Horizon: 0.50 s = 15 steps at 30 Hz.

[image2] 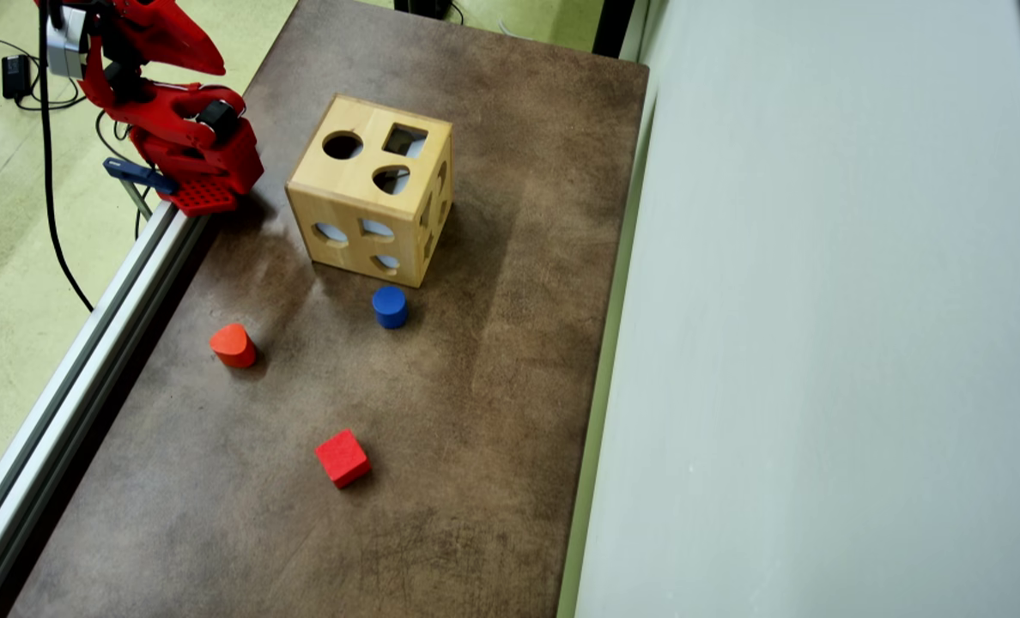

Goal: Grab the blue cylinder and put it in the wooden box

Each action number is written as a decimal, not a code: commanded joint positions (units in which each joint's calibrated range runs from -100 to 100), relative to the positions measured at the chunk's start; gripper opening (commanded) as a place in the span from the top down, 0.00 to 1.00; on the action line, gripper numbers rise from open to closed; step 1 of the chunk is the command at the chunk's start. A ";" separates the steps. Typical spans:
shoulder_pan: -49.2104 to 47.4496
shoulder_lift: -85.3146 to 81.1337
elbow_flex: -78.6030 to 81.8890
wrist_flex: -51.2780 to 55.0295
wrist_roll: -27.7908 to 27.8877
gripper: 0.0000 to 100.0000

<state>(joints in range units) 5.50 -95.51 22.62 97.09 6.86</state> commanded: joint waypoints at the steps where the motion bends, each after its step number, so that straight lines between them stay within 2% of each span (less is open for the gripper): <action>1: 0.67 0.18 -0.61 0.33 0.29 0.97; 7: 0.97 5.78 -1.06 -0.47 0.29 0.97; 15: 1.04 38.40 -5.62 -0.55 0.29 0.97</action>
<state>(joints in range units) 6.22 -71.69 22.08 97.09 6.86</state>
